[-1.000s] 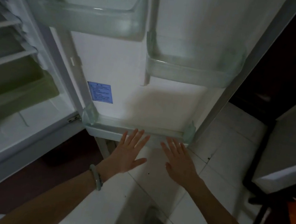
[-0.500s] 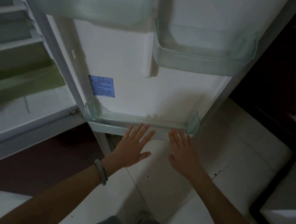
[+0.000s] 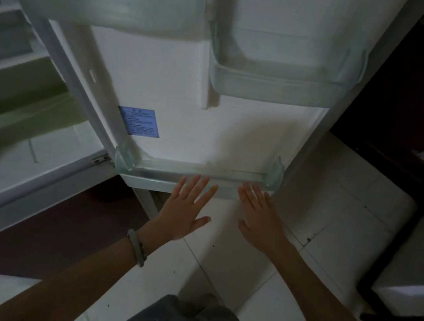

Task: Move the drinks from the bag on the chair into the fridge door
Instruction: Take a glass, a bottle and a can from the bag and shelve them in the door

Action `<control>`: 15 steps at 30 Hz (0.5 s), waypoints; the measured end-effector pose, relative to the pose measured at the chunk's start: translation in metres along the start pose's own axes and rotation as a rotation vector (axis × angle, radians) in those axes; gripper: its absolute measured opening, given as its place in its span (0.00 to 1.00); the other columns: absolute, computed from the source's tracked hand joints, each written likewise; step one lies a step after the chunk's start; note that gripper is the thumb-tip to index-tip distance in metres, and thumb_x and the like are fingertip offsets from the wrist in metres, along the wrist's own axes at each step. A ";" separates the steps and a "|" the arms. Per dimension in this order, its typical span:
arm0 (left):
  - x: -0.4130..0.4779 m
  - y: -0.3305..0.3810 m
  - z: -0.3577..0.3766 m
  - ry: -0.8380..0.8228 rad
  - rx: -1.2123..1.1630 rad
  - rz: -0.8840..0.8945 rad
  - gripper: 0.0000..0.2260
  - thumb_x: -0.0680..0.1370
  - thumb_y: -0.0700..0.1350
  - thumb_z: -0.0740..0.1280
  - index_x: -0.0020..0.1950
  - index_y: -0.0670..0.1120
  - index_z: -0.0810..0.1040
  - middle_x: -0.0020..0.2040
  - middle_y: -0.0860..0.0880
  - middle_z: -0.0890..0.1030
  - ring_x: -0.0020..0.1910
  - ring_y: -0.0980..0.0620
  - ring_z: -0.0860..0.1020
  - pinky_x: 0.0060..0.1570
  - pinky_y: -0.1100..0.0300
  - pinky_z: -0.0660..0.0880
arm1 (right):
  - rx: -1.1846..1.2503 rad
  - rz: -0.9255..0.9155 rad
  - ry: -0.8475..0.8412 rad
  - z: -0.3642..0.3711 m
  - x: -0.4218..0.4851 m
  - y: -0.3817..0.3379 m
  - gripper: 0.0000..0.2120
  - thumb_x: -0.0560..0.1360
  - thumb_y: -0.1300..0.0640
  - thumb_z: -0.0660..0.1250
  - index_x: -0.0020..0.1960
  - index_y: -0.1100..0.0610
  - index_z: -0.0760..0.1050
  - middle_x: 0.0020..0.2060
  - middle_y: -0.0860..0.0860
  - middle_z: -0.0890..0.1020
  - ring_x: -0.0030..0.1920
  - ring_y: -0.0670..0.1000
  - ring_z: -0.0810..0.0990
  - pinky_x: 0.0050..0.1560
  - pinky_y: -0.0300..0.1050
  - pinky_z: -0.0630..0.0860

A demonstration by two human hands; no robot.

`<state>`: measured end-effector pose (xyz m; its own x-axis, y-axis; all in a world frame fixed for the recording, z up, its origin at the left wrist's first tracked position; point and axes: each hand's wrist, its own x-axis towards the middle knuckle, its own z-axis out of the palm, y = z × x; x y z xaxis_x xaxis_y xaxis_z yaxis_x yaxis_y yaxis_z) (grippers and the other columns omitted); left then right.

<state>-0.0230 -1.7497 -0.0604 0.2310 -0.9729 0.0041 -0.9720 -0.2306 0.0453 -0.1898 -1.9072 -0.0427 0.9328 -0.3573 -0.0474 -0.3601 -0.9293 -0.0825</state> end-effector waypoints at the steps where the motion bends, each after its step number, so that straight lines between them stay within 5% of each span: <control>1: 0.000 0.000 -0.002 0.001 -0.007 0.005 0.32 0.77 0.62 0.51 0.75 0.45 0.55 0.74 0.39 0.60 0.73 0.38 0.58 0.67 0.41 0.53 | 0.032 0.009 0.011 -0.002 0.001 -0.003 0.37 0.71 0.55 0.68 0.74 0.62 0.53 0.74 0.59 0.58 0.73 0.60 0.57 0.71 0.59 0.55; 6: -0.001 -0.001 -0.017 0.075 -0.057 0.046 0.32 0.76 0.61 0.54 0.73 0.41 0.60 0.73 0.39 0.62 0.73 0.40 0.58 0.68 0.42 0.52 | 0.166 0.129 0.074 -0.017 -0.011 -0.013 0.34 0.73 0.56 0.66 0.73 0.63 0.56 0.74 0.62 0.55 0.74 0.61 0.55 0.72 0.58 0.57; 15: 0.028 0.061 -0.051 0.110 -0.303 0.331 0.30 0.78 0.60 0.53 0.72 0.40 0.60 0.71 0.41 0.67 0.71 0.44 0.64 0.71 0.54 0.50 | 0.486 0.512 0.344 -0.055 -0.104 -0.021 0.29 0.76 0.56 0.65 0.73 0.59 0.57 0.72 0.57 0.61 0.73 0.53 0.57 0.68 0.35 0.48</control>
<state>-0.0735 -1.7900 -0.0070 -0.0706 -0.9824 0.1727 -0.9415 0.1229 0.3139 -0.2783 -1.8561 0.0188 0.5724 -0.8129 0.1073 -0.6386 -0.5241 -0.5635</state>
